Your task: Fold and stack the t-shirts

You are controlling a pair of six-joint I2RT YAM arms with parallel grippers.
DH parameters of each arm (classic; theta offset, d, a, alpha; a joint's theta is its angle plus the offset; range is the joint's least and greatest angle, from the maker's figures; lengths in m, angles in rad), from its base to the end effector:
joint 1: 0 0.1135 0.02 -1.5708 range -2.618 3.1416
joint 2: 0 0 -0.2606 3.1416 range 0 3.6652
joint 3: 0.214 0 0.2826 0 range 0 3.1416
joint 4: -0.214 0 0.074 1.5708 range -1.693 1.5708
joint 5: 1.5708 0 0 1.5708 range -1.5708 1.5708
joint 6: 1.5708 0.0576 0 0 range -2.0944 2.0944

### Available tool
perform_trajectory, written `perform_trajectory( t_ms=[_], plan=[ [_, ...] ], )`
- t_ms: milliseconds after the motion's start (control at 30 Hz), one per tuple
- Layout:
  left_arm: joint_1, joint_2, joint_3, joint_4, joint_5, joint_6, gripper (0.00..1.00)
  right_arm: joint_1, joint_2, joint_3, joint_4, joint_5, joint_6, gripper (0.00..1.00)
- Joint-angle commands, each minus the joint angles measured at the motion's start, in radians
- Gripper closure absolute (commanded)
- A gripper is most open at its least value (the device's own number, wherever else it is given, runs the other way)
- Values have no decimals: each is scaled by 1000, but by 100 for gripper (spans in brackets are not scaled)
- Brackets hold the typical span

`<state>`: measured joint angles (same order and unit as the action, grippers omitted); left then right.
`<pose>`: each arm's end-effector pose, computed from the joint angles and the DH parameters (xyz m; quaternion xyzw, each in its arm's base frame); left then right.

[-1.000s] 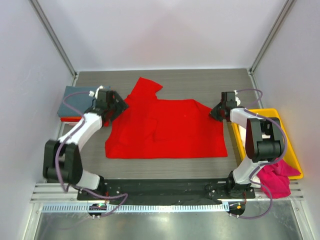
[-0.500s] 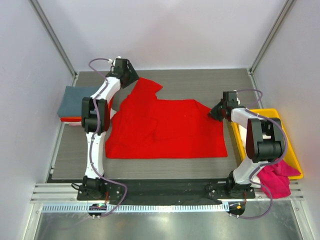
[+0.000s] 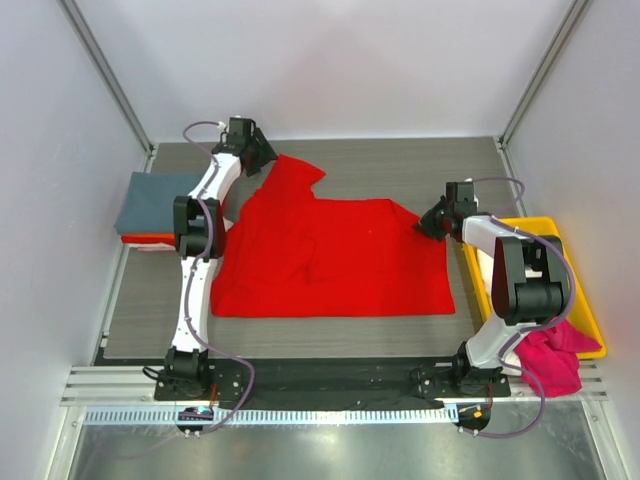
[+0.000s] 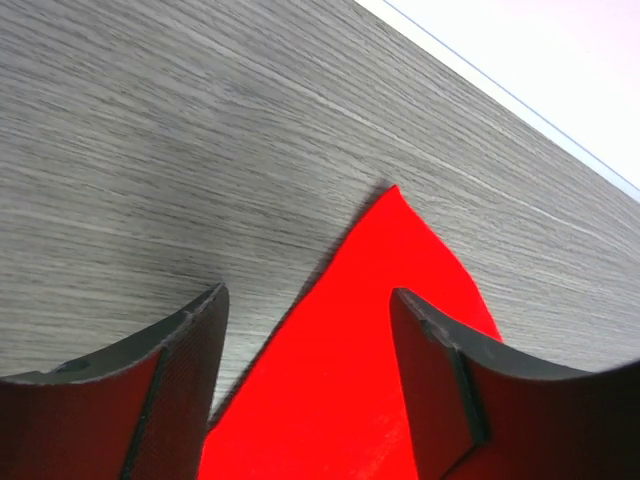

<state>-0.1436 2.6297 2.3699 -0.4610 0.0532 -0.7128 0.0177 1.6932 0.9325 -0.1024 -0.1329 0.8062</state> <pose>0.6214 -0.0929 0.1414 -0.2452 0.8772 -0.1932 0.3649 0.3783 0.0143 0.1256 0.3383 0.8730 0.1955 0.2919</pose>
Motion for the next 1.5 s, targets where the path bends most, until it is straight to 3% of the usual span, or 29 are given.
perform_trajectory(
  t_ms=[0,767,867,1067,1300,1467],
  plan=[
    [4,16,48,-45,76,-39,34,-1,-35,17,41,-13,-4,99],
    [-4,107,104,-50,177,-54,60,-4,-18,14,63,-54,28,99],
    [-2,112,109,-56,178,-60,68,-36,-36,9,63,-56,31,99],
    [4,82,85,-32,174,-51,99,-51,-36,9,63,-86,42,99],
    [27,50,63,15,240,-43,100,-64,-43,2,64,-120,57,99],
    [29,-68,-63,61,289,-22,100,-104,-40,-1,66,-192,74,99]
  ],
)
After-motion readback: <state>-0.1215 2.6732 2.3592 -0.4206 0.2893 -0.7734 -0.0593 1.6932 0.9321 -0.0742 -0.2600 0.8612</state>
